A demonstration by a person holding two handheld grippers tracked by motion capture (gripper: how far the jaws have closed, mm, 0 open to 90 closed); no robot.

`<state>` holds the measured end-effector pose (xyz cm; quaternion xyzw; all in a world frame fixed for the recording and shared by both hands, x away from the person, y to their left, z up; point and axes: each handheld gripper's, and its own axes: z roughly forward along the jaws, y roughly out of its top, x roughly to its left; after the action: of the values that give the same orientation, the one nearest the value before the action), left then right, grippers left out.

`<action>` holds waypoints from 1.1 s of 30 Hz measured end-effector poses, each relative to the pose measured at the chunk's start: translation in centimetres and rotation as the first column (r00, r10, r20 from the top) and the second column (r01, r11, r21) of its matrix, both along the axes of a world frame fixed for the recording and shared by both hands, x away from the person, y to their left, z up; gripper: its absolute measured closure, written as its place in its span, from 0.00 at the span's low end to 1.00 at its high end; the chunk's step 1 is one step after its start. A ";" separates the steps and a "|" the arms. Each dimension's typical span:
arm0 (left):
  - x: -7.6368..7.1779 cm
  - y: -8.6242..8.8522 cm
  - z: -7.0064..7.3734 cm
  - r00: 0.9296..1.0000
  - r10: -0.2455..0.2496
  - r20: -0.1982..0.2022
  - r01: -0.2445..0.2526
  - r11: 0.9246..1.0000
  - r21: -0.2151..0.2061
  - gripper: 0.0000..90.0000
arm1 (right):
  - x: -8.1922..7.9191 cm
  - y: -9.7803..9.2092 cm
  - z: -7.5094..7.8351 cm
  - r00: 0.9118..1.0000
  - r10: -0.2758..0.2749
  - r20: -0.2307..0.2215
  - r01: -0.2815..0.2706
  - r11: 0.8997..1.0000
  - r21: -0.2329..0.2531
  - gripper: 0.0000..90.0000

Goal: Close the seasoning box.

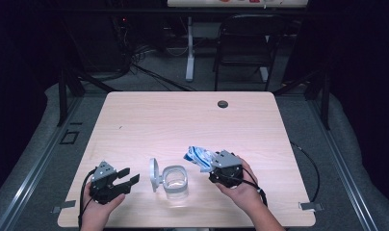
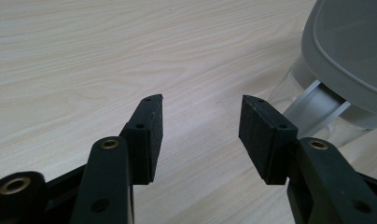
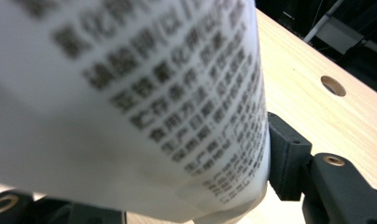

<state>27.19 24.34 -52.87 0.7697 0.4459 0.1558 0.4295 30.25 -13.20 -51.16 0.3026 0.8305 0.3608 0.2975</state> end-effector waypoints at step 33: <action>0.0 0.0 -0.1 1.000 0.002 -0.005 -0.002 1.000 0.003 0.56 | -0.1 1.3 -0.4 0.993 0.015 0.120 0.009 0.979 -0.203 0.48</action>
<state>27.23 24.37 -52.93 0.7703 0.4477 0.1550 0.4268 30.14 -11.94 -51.52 0.2468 0.8439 0.2921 0.3763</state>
